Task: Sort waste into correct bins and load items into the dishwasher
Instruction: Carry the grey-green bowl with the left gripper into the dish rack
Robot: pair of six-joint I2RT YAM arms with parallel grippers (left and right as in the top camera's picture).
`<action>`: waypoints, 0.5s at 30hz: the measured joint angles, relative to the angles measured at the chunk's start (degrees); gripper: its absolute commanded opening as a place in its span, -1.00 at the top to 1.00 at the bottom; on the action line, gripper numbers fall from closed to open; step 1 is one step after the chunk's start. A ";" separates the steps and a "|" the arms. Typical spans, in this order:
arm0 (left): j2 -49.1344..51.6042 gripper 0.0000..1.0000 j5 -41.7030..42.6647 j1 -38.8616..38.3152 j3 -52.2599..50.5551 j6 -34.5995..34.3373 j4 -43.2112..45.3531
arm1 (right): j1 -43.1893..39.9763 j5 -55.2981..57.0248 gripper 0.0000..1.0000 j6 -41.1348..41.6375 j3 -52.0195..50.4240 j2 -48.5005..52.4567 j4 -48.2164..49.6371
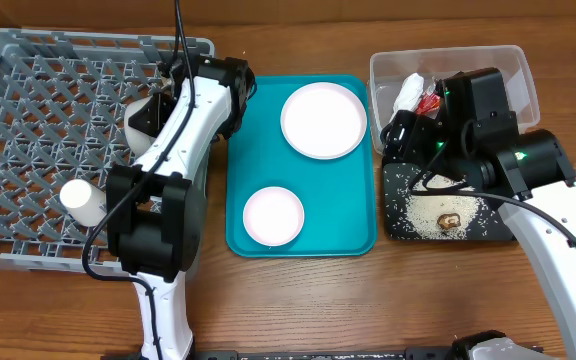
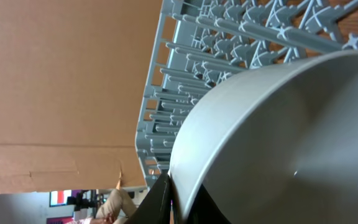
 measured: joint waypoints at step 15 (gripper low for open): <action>0.02 0.92 -5.03 -0.02 0.00 3.34 0.57 | 0.00 0.02 -0.72 0.02 0.00 0.00 -0.24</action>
